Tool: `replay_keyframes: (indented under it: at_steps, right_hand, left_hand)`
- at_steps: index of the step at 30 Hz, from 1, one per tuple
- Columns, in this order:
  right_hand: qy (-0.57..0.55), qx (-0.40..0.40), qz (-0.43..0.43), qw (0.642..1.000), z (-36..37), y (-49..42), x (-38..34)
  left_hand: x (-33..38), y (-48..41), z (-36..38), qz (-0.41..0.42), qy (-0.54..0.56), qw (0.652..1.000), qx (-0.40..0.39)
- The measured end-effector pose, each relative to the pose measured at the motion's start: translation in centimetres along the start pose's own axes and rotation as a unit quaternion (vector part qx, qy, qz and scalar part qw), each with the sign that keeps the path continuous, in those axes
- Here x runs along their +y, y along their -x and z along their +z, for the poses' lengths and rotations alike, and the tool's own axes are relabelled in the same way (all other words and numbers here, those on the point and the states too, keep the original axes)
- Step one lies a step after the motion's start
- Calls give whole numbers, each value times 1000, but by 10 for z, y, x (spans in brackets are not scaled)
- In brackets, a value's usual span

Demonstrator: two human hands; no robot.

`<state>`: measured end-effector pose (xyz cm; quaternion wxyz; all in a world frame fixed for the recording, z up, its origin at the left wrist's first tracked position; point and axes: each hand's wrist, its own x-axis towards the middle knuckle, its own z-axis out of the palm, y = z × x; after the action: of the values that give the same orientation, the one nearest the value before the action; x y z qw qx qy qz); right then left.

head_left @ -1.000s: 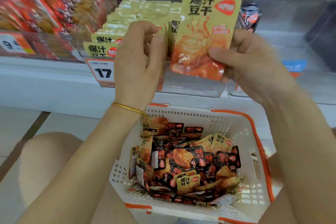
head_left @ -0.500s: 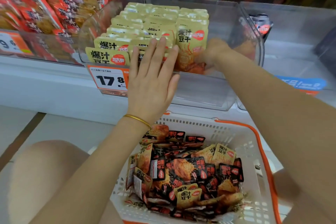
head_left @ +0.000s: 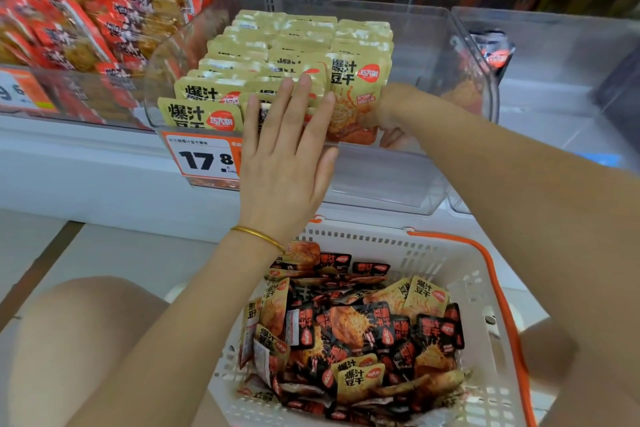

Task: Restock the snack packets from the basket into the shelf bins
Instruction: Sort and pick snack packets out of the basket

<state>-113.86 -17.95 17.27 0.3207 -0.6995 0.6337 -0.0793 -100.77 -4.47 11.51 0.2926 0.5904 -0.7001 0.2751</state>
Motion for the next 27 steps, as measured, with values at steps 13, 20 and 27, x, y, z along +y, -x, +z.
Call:
replay_keyframes:
  at_steps: [13, 20, 27]
  right_hand:
    - [-91, -69, -109, 987, 61, 157, 86]
    - [218, -350, -110, 904, 213, 127, 197]
    - [291, -232, -175, 912, 235, 129, 222]
  left_hand:
    - [49, 68, -14, 43, 165, 977, -124]
    - [60, 102, 29, 100, 160, 917, -353]
    - [69, 108, 33, 118, 170, 891, -403]
